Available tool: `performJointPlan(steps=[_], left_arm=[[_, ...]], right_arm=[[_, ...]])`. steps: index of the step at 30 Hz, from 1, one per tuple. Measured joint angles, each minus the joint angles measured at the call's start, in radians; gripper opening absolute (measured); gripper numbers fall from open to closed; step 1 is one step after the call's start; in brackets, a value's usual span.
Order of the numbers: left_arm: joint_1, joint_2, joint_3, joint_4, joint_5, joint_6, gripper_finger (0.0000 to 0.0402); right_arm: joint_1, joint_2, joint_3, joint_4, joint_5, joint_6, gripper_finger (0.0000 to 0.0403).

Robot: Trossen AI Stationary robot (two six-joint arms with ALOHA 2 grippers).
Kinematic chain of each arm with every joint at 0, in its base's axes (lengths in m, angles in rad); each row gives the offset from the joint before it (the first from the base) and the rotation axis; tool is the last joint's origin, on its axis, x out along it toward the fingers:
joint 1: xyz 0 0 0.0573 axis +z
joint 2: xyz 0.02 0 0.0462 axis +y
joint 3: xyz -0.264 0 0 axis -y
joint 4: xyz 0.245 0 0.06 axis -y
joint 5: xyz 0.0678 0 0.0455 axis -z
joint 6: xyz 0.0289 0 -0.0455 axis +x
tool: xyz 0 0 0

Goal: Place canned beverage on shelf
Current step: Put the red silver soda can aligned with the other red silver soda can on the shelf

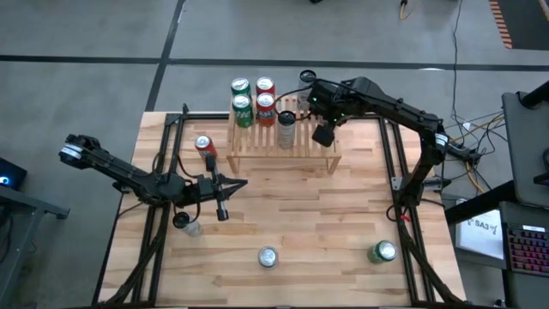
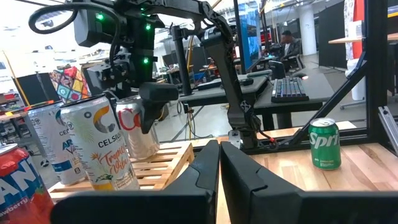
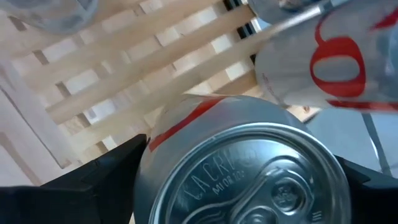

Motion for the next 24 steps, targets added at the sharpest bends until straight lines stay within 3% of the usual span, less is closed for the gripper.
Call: performJointPlan(steps=[5,24], left_arm=[[0.0,0.0,0.0,0.0,0.0,0.0,0.0],[0.0,0.0,0.0,-0.005,0.0,0.0,0.0]], right_arm=[[0.0,0.0,0.0,0.038,-0.04,-0.015,0.0334],[0.0,0.001,0.0,0.058,-0.039,-0.014,0.0334]])
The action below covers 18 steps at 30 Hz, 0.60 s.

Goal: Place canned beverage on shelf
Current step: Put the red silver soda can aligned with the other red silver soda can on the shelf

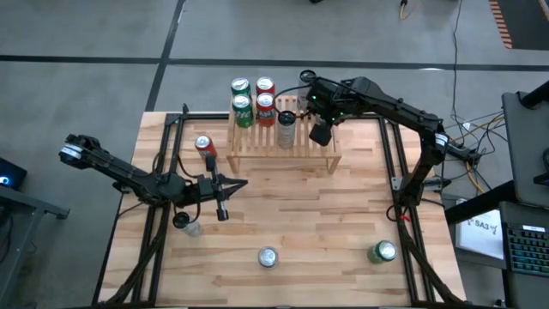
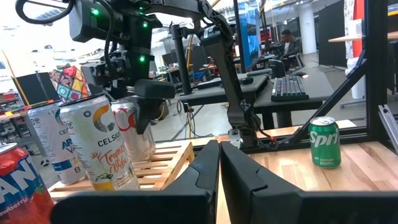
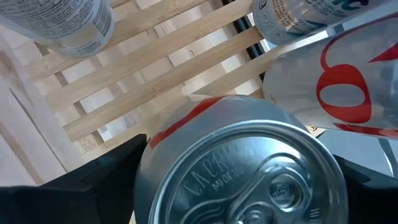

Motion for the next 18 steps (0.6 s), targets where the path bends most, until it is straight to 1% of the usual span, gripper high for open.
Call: performJointPlan(steps=[18], left_arm=[[0.0,0.0,0.0,-0.002,0.0,0.0,0.0]], right_arm=[[0.0,0.002,0.0,0.006,0.0,0.023,0.0334]])
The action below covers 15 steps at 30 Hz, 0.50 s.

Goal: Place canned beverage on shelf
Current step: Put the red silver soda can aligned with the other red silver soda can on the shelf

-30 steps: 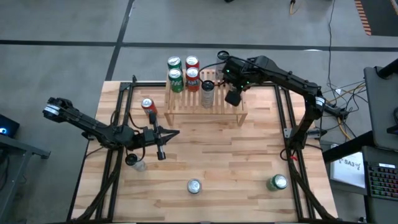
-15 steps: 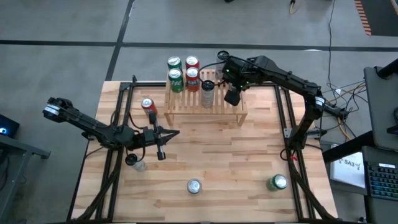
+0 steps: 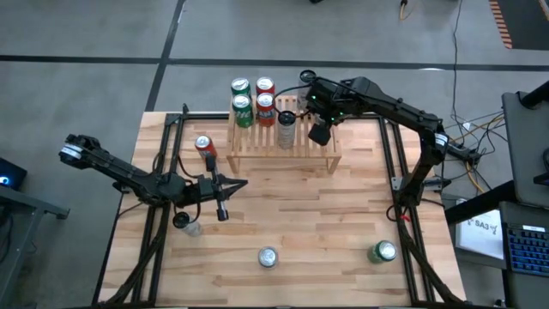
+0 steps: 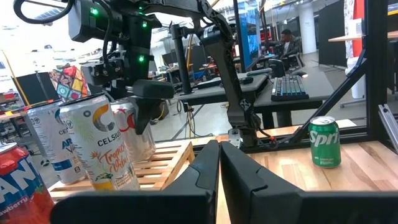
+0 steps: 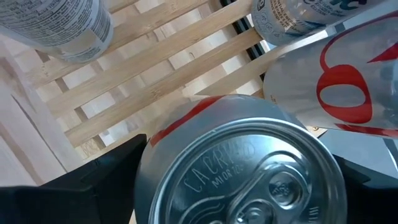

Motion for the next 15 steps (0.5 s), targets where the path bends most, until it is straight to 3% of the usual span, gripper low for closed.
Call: performJointPlan(steps=[15], left_arm=[[0.0,0.0,0.0,0.002,0.0,0.006,0.0]], right_arm=[[0.0,0.0,0.0,0.027,0.001,-0.069,0.0334]])
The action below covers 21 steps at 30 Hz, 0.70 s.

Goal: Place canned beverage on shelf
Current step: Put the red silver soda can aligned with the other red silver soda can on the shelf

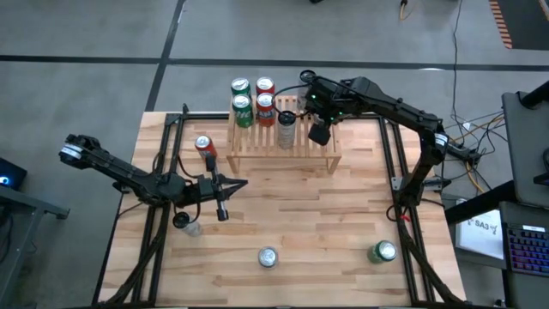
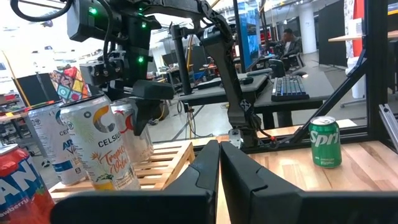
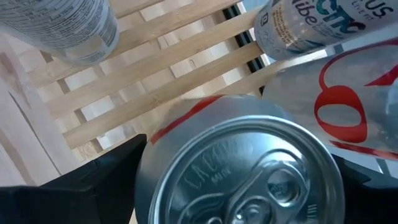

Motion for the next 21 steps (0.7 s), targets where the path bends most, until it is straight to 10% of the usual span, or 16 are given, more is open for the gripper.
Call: performJointPlan(steps=[21], left_arm=[[0.0,0.0,0.0,-0.001,0.0,0.009,0.0]], right_arm=[[0.0,0.032,0.0,0.018,-0.001,0.048,0.0339]])
